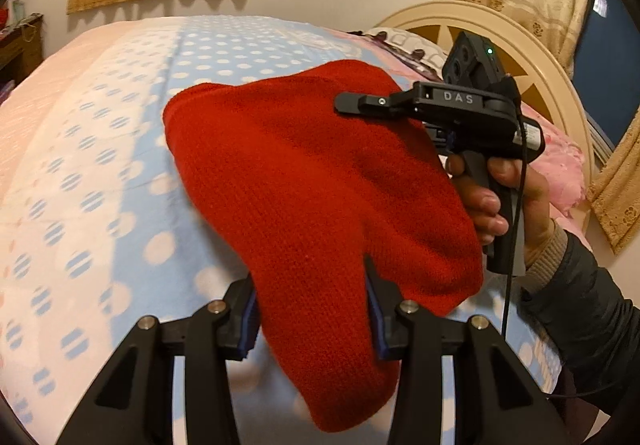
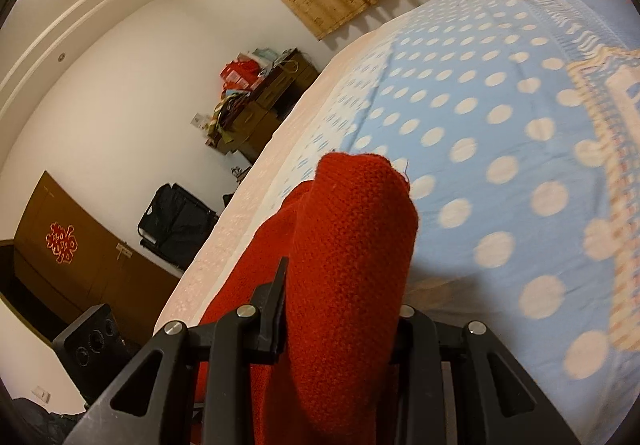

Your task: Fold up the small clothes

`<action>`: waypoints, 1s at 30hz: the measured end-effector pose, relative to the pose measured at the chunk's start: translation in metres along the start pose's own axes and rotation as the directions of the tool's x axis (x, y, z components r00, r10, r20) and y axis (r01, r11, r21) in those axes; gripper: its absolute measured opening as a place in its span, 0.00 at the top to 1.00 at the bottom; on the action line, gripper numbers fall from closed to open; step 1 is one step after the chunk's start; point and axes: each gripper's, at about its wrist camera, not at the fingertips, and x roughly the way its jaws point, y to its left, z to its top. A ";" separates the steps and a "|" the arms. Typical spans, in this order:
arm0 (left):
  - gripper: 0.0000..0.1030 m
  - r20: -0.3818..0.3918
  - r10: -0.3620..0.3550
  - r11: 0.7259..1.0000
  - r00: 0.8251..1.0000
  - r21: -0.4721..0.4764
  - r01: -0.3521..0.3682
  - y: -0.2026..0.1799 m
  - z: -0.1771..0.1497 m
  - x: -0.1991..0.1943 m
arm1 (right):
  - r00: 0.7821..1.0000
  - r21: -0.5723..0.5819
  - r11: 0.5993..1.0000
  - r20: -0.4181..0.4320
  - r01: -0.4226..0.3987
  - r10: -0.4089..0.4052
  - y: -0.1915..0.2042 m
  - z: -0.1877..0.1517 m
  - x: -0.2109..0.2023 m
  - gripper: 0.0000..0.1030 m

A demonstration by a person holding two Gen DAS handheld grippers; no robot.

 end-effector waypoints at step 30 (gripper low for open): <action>0.57 0.110 0.142 0.973 0.984 -0.197 -0.118 0.057 -0.076 -0.093 | 0.980 -0.124 0.984 -0.166 -0.130 0.109 0.150 -0.041 0.125 0.69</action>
